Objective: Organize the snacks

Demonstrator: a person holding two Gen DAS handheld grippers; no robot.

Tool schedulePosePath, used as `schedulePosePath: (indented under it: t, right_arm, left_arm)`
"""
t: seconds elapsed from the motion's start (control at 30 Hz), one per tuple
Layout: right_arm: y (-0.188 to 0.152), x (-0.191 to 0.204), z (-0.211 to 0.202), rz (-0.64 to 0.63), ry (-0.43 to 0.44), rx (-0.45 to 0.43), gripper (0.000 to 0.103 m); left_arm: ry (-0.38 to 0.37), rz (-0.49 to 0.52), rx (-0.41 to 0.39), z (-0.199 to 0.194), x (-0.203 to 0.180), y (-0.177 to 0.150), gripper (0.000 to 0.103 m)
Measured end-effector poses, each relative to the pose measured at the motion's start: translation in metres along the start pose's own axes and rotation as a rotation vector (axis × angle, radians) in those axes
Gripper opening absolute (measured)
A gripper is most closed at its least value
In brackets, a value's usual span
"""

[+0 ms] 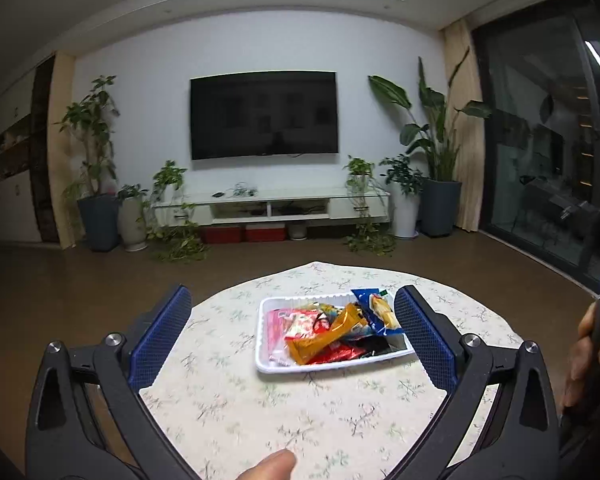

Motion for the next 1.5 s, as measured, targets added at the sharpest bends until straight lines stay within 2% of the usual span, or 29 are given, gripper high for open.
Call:
schedulePosePath:
  t: [0.1, 0.13, 0.27, 0.33, 0.4, 0.5, 0.6, 0.67, 0.83, 1.07, 1.5]
  right_arm:
    - [0.006, 0.003, -0.029, -0.009, -0.026, -0.070, 0.103]
    - [0.007, 0.005, -0.038, -0.017, -0.034, -0.090, 0.103]
    - [0.005, 0.010, -0.060, -0.047, -0.014, -0.087, 0.103]
    - [0.000, 0.014, -0.066, -0.074, -0.007, -0.052, 0.103]
    - [-0.010, 0.015, -0.068, -0.087, -0.003, 0.003, 0.103]
    - [-0.023, 0.008, -0.062, -0.062, -0.054, 0.109, 0.103]
    - [-0.042, 0.001, -0.051, -0.033, -0.114, 0.214, 0.103]
    - [-0.054, -0.002, -0.047, -0.037, -0.152, 0.251, 0.103]
    - [-0.077, -0.007, -0.034, -0.034, -0.201, 0.330, 0.103]
    - [-0.101, -0.001, -0.021, -0.058, -0.208, 0.408, 0.103]
    - [-0.113, 0.006, -0.010, -0.091, -0.210, 0.468, 0.103]
  left_arm:
    - [0.051, -0.012, 0.006, -0.020, 0.000, -0.003, 0.103]
    - [0.046, -0.034, 0.025, -0.025, 0.002, -0.005, 0.103]
    - [0.050, -0.064, 0.098, -0.032, 0.004, -0.017, 0.103]
    - [0.083, -0.053, 0.147, -0.034, 0.000, -0.027, 0.103]
    - [0.084, -0.052, 0.188, -0.033, -0.003, -0.036, 0.103]
    - [0.066, -0.059, 0.241, -0.030, -0.007, -0.053, 0.103]
    - [0.104, -0.049, 0.318, -0.018, -0.012, -0.070, 0.103]
    - [0.098, -0.061, 0.366, -0.010, -0.012, -0.080, 0.103]
    - [0.091, -0.061, 0.420, 0.011, -0.016, -0.097, 0.103]
    - [0.088, -0.056, 0.476, 0.039, -0.014, -0.109, 0.103]
    - [0.083, -0.071, 0.544, 0.059, -0.008, -0.125, 0.103]
Point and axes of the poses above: each gripper's, at about its wrist camera, not at the fingertips, and z roughly the way its jaws point, x to its left, y to its top, the point moved 2 cm from there along z, roughly the way its jaws point, and after that the axes turned 10 degrees about x, right-handed, at the moved point
